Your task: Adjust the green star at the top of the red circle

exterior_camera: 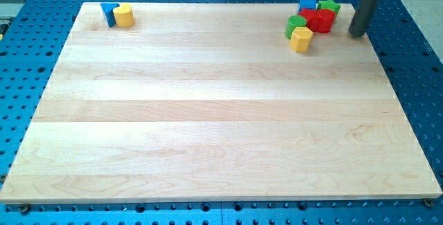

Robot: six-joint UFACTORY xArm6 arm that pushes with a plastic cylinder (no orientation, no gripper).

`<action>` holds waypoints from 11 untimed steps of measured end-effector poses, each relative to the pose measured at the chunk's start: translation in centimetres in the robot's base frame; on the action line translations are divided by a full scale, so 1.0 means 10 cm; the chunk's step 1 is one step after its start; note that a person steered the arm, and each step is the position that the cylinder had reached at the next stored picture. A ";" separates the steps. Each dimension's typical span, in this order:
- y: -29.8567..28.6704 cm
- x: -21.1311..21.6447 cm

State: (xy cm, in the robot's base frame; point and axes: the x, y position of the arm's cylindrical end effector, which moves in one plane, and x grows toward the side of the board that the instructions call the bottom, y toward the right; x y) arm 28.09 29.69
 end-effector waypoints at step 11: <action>-0.46 -0.77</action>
